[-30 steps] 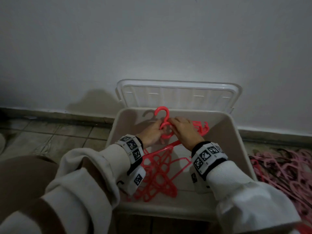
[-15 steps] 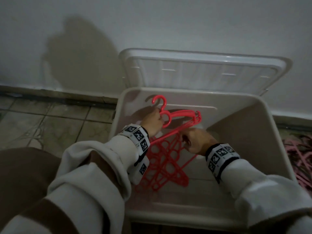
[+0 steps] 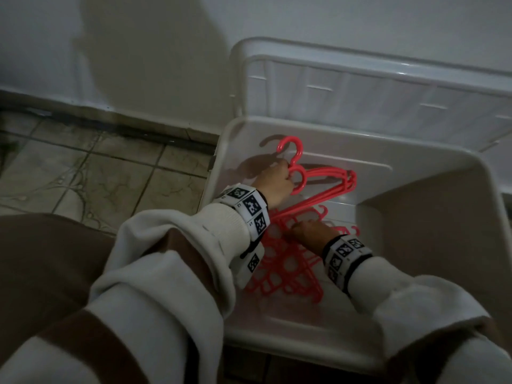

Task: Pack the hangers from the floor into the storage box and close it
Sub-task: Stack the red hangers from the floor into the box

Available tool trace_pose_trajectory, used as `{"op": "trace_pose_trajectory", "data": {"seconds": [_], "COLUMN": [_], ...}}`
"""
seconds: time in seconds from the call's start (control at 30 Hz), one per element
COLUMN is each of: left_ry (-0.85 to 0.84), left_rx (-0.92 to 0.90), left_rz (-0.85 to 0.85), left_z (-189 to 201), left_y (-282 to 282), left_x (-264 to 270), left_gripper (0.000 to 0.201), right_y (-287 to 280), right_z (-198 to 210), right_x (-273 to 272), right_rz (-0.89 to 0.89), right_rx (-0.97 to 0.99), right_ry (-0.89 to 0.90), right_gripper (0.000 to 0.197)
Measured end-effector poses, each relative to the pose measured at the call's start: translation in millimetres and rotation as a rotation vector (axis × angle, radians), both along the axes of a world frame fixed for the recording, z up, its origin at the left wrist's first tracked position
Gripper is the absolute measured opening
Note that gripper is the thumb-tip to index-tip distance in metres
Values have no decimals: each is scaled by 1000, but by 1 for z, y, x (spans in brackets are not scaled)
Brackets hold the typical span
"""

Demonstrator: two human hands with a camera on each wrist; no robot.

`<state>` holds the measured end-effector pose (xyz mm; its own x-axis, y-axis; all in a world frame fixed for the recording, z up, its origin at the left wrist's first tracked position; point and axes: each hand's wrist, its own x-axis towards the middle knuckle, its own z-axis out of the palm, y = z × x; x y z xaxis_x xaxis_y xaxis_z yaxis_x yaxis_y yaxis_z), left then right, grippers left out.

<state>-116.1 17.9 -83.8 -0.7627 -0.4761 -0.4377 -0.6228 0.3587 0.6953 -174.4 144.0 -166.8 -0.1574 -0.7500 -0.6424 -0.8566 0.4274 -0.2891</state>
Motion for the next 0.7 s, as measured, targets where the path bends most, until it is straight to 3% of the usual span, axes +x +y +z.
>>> {"op": "trace_pose_trajectory", "data": {"seconds": [0.2,0.3,0.4,0.5,0.57,0.63,0.7], "left_ry": [9,53,79,65,69,79,76], "left_rx": [-27,-7,-31,-111,-135,-116,-95], "left_rz": [-18,-6,3,-12,-4,4,16], "left_z": [13,24,35,42,43,42,43], "left_y": [4,5,5,7,9,13,16], "left_x": [-2,-2,0,1,0,0,0], "left_gripper": [25,25,25,24,22,23,24], "right_y": [38,58,74,85,90,92,93], "right_z": [47,58,74,90,93,85,79], "right_x": [-34,-45,-49,-49,-51,-54,-56], "right_rz": [-121,-372,-457,-343,-284,-275,-348], "right_rx": [-34,-28,-65,-169,-308,-448,-478], "right_ry": [-82,-193,-226,-108,-60,-49,-76], "right_gripper": [25,18,29,17,28,36,27]}}
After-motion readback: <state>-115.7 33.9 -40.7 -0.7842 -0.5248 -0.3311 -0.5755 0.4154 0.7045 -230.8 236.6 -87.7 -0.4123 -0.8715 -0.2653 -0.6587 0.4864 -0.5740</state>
